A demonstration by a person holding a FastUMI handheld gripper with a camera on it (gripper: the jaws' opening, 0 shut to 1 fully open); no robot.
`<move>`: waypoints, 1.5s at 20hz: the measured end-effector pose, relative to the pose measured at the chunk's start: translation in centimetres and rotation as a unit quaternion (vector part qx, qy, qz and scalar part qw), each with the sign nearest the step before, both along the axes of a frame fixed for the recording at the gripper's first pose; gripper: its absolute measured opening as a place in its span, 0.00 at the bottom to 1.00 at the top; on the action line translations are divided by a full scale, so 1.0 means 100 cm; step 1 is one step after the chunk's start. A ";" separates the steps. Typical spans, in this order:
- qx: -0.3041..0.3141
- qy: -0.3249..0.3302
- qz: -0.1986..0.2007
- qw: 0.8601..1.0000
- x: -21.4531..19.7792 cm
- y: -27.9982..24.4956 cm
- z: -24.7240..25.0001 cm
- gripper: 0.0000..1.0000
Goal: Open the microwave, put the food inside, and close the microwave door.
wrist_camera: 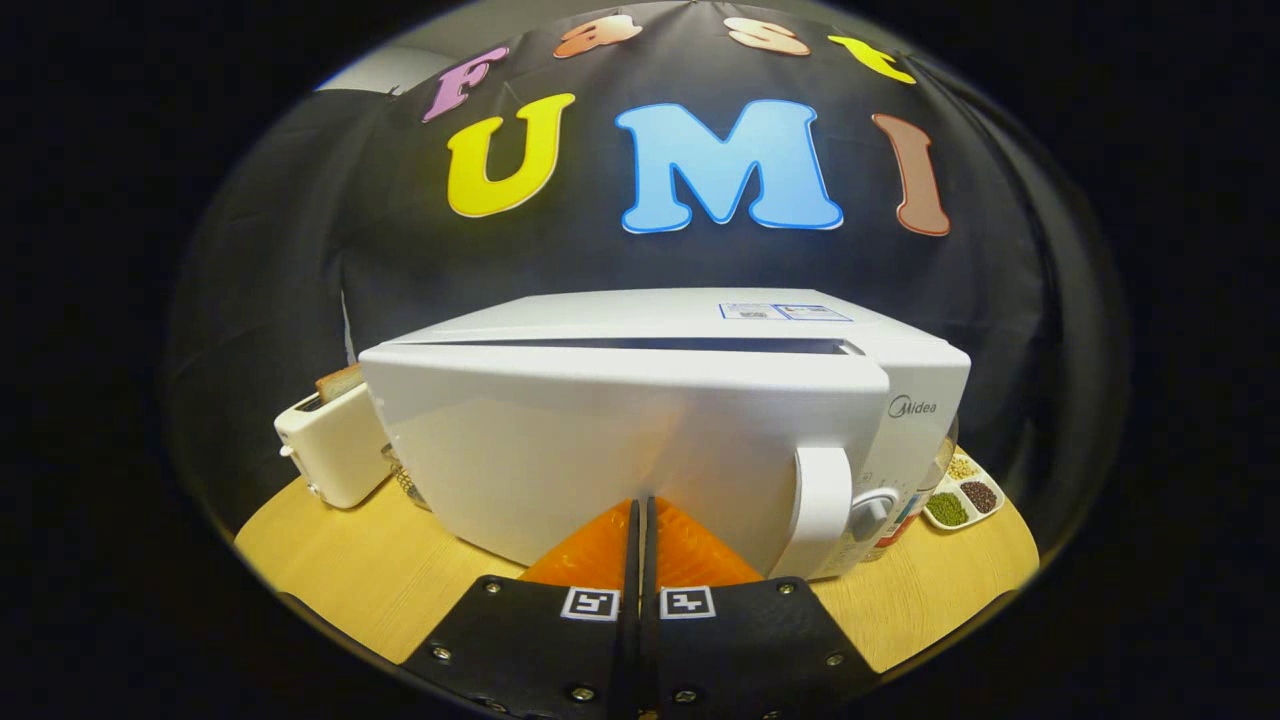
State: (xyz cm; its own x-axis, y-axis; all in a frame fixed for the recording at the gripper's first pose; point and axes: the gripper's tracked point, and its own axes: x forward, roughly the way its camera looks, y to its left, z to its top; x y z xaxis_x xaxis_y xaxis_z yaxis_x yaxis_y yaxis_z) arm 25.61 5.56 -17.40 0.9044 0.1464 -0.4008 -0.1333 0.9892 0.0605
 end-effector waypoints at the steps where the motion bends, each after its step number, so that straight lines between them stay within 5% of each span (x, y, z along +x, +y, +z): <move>1: 0.006 0.003 -0.005 1.000 0.003 -0.001 0.000 0.01; 11: -0.037 -0.037 -0.011 0.999 -0.003 0.003 0.026 0.01; 22: -0.024 -0.129 -0.036 0.991 -0.104 0.012 0.128 0.01; 30: -0.024 -0.162 -0.052 0.985 -0.172 0.011 0.159 0.01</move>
State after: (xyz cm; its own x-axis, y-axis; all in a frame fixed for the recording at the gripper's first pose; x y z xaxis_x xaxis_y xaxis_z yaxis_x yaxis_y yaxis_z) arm 8.41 6.65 -1.49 0.9951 0.0344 -0.0930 -0.0360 0.9992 -0.0161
